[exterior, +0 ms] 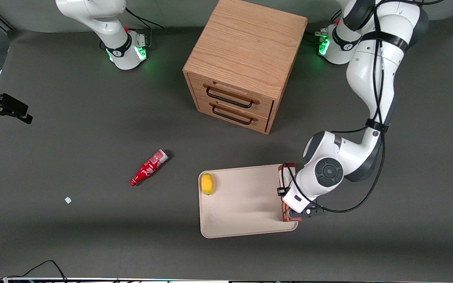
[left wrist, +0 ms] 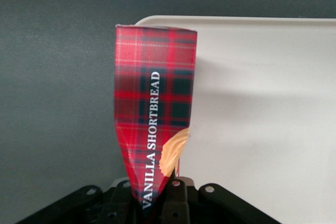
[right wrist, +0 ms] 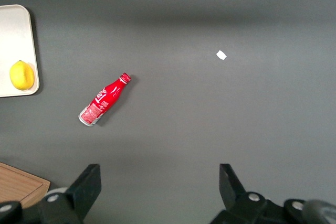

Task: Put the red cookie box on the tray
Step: 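Lower the box onto the tray edge beside the rim and open the left gripper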

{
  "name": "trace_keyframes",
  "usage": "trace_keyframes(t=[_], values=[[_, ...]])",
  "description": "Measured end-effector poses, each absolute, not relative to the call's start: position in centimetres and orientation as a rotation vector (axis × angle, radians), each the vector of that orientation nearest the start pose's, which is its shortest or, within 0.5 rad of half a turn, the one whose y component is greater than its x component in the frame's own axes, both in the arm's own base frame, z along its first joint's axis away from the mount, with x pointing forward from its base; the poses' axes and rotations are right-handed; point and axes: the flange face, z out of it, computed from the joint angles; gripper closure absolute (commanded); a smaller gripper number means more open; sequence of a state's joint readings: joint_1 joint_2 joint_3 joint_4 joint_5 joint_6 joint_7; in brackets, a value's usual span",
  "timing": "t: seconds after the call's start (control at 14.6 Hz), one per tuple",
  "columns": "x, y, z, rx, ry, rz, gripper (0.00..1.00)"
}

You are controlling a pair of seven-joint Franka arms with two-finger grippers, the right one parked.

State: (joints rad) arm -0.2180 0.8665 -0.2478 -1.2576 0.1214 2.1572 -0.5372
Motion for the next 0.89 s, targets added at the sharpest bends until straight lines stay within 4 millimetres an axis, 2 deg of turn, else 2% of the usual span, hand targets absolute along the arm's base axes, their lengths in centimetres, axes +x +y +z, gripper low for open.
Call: trace_keyframes(t=[0.27,0.34,0.41,0.48,0.55,0.62,0.68,0.89], values=[[69.90,-29.21,24.14,-3.239,-0.168,-0.015,1.00],[69.90,-29.21,24.05,-3.239,-0.170,-0.015,0.94],[69.89,-29.19,23.97,-3.239,-0.171,-0.013,0.63],[69.88,-29.19,23.88,-3.238,-0.173,-0.012,0.53],[69.88,-29.18,23.81,-3.238,-0.174,-0.011,0.49],[69.90,-29.19,23.80,-3.239,-0.175,-0.013,0.19],[69.98,-29.23,23.89,-3.243,-0.177,-0.026,0.00],[70.21,-29.54,24.09,-3.259,-0.176,-0.080,0.00]])
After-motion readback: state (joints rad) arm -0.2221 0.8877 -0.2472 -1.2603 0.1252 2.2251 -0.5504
